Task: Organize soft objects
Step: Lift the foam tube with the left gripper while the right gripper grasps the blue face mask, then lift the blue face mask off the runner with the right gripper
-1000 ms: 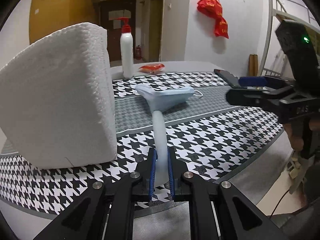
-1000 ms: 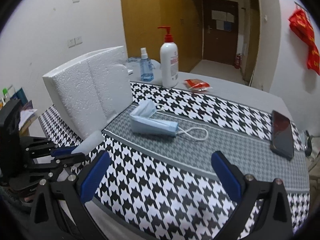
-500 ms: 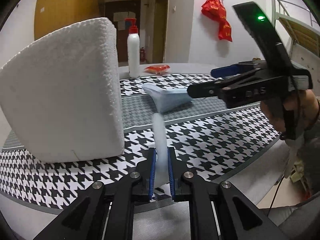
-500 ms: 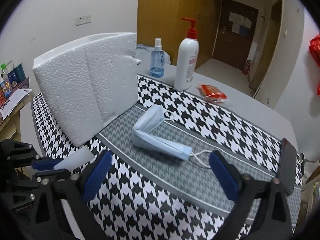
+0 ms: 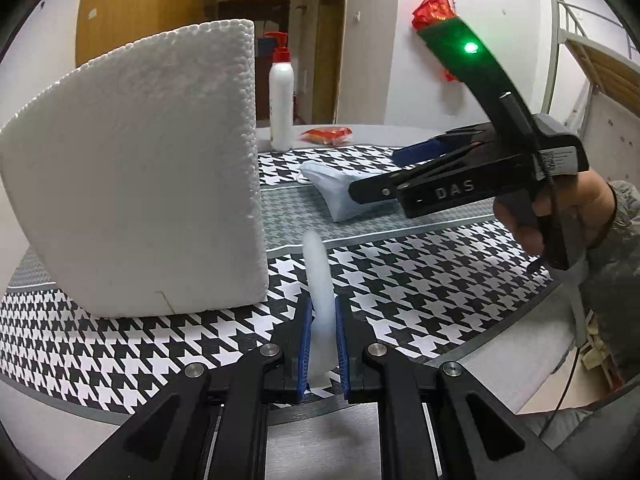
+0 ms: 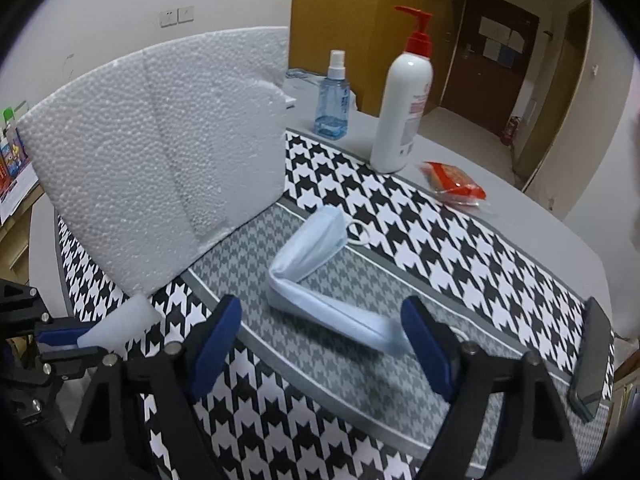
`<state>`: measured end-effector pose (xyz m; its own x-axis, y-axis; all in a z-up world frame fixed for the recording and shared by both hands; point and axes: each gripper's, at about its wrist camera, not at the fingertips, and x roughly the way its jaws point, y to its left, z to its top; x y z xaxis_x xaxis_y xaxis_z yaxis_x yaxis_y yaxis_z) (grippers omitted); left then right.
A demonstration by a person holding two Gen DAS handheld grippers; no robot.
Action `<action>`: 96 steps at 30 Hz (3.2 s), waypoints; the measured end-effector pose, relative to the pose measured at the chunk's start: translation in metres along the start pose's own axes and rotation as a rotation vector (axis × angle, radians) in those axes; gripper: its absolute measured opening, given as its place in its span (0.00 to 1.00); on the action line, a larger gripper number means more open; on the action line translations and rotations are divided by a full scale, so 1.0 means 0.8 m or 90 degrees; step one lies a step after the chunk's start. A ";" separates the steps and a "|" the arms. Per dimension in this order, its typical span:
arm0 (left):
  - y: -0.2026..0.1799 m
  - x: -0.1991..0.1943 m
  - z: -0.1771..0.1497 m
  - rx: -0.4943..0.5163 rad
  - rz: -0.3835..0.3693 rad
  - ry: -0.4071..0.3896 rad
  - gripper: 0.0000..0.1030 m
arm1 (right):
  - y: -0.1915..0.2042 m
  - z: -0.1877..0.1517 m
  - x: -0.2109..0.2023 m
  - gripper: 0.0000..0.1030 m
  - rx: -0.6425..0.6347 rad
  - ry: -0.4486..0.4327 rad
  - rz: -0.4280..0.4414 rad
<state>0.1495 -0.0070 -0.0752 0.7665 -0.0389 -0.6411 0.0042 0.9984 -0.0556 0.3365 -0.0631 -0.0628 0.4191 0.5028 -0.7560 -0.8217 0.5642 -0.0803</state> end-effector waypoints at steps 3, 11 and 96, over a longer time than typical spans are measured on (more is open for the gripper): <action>-0.001 0.000 0.001 0.002 -0.001 0.000 0.12 | 0.003 0.003 0.011 0.75 -0.006 0.012 0.003; 0.001 0.002 0.001 -0.007 -0.001 0.000 0.12 | 0.010 0.001 0.029 0.21 -0.014 0.040 0.016; -0.041 -0.048 0.014 0.091 -0.043 -0.102 0.12 | 0.044 -0.158 -0.170 0.15 0.285 -0.189 -0.028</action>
<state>0.1272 -0.0379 -0.0407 0.8539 -0.1111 -0.5084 0.1415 0.9897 0.0214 0.2020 -0.1945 -0.0449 0.5933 0.5999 -0.5367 -0.5839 0.7797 0.2261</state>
